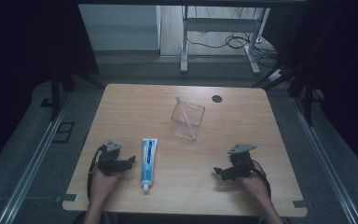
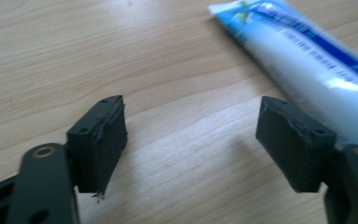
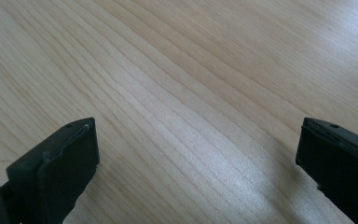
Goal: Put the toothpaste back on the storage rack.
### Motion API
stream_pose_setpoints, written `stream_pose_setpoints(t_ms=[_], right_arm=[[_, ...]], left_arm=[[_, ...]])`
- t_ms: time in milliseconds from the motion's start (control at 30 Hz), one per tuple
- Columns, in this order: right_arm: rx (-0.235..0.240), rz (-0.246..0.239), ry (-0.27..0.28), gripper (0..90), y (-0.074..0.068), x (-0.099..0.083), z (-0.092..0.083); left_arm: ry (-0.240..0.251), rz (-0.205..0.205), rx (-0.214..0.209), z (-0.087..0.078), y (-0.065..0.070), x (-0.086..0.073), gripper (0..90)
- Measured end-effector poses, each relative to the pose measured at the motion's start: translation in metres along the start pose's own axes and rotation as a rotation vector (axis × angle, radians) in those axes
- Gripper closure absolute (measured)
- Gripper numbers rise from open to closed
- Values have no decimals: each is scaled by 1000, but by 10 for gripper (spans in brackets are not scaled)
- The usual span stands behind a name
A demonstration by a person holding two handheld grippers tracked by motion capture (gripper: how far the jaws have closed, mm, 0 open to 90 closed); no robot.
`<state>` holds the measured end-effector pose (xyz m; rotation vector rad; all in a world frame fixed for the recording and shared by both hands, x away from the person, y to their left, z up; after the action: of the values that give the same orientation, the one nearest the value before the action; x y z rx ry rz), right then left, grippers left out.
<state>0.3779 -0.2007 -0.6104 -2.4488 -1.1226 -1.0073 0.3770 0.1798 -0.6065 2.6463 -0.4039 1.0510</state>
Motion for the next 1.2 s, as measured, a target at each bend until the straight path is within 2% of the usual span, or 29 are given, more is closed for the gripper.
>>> stream_pose_setpoints(t_ms=[67, 100, 300, 400, 433, 533, 567, 667, 700, 733, 800, 833, 867, 1000, 1033, 1200], right_arm=[[-1, -1, -3, 0, 0, -1, 1], [-13, -6, -2, 0, 2, -4, 3], [-25, -12, 9, 0, 3, -4, 4], [-25, -13, 9, 0, 3, -4, 4], [-25, -13, 9, 0, 3, -4, 4], [-25, -12, 9, 0, 2, -4, 4], [-26, -12, 9, 0, 2, -4, 4], [-26, -12, 9, 0, 2, -4, 4], [-26, -12, 9, 0, 2, -4, 4], [-26, -12, 9, 0, 2, -4, 4], [-26, -12, 9, 0, 3, -4, 4], [-26, -12, 9, 0, 3, -4, 4], [-26, -12, 9, 0, 3, -4, 4], [-26, -12, 9, 0, 3, -4, 4], [-26, -12, 10, 0, 3, -4, 4], [-26, -11, 9, 0, 3, -4, 4]], left_arm=[[4, -1, -4, -1, 1, 1, 267], [15, -2, -21, -4, 4, 3, 307], [27, -3, -62, -10, 13, 8, 413], [23, 2, -108, -12, 25, 11, 458], [23, 2, -108, -12, 25, 11, 480], [5, 18, -155, -14, 36, 11, 577], [-6, 31, -176, -15, 43, 12, 608], [-15, 44, -192, -17, 51, 12, 698], [-24, 55, -214, -18, 58, 12, 731], [-24, 55, -214, -18, 58, 12, 761], [-37, 66, -240, -19, 69, 12, 806], [-37, 66, -240, -19, 69, 12, 821], [-52, 77, -249, -19, 77, 11, 836], [-66, 96, -247, -17, 87, 10, 849], [-78, 110, -256, -16, 95, 8, 850], [-106, 139, -269, -15, 106, 3, 856]])
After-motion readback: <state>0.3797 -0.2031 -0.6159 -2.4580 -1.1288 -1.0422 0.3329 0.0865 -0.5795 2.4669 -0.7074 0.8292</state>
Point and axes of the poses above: each handheld gripper's, and its own axes: z roughly forward along the jaws, x roughly out of its top, y roughly to its right, the point moved 10 cm from there along z, roughly forward along the jaws, and after that the axes turned 6 degrees about -z, right-handed, at the moved point
